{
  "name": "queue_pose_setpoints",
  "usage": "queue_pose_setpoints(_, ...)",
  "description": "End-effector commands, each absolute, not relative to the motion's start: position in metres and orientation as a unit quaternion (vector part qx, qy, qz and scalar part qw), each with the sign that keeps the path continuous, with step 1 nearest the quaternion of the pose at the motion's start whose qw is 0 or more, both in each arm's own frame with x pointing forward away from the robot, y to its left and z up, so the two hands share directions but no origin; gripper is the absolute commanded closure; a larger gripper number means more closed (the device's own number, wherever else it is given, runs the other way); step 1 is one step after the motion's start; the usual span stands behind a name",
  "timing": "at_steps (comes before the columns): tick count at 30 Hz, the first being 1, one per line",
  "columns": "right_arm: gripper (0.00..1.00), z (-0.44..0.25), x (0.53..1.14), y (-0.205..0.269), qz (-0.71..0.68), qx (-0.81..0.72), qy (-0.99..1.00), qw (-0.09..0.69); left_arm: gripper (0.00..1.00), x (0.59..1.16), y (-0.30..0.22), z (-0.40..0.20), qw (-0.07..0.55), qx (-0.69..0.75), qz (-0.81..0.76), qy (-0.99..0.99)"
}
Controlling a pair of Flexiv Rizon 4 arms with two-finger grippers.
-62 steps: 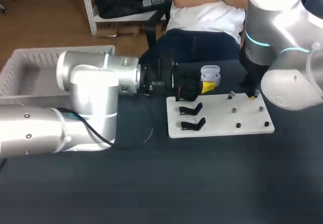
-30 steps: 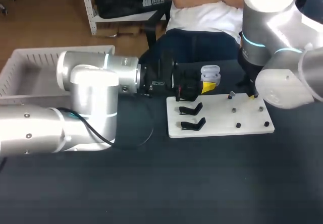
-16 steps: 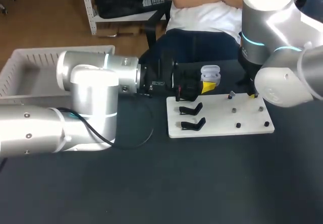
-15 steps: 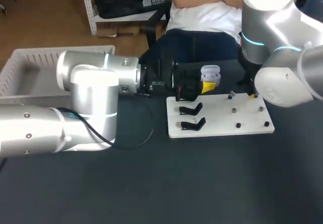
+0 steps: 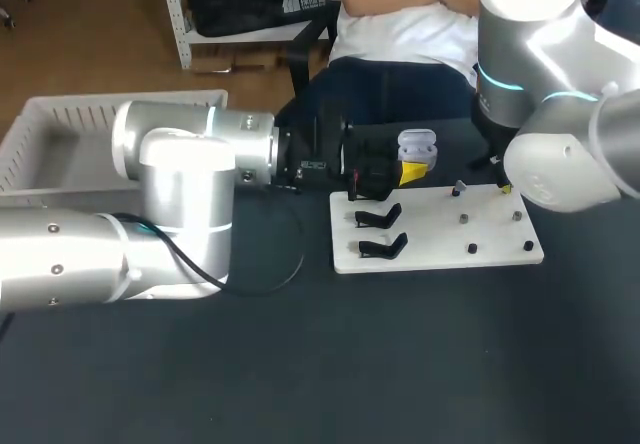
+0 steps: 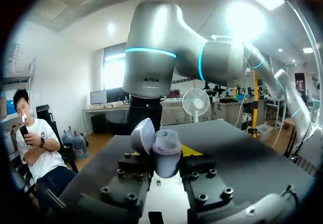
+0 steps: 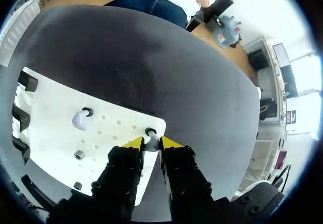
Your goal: Pick up each earbud case from the left stands, insert the matching earbuds, close the lid, and place the case in the box.
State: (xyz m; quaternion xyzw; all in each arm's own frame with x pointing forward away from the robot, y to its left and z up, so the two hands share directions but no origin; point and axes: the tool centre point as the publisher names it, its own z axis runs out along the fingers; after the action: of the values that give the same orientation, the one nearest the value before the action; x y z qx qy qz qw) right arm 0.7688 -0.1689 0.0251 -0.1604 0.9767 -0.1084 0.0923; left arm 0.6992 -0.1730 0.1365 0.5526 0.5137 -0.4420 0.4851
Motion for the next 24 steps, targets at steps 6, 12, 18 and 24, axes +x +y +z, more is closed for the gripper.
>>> queue_pose_setpoints(6,1.0,0.032,0.765,-0.168,-0.11,-0.156,0.977,0.095,1.0,0.697,-0.173,0.135,0.49,0.55,-0.44,0.513)
queue_pose_setpoints(12,1.0,0.06,0.757,-0.173,-0.108,-0.128,0.983,0.08,1.0,0.697,-0.173,0.135,0.49,0.55,-0.44,0.513)
queue_pose_setpoints(18,1.0,0.099,0.737,-0.173,-0.104,-0.114,0.986,0.07,1.0,0.697,-0.173,0.135,0.49,0.55,-0.44,0.513)
queue_pose_setpoints(24,1.0,0.133,0.714,-0.165,-0.092,-0.126,0.986,0.05,1.0,0.697,-0.173,0.135,0.49,0.55,-0.44,0.513)
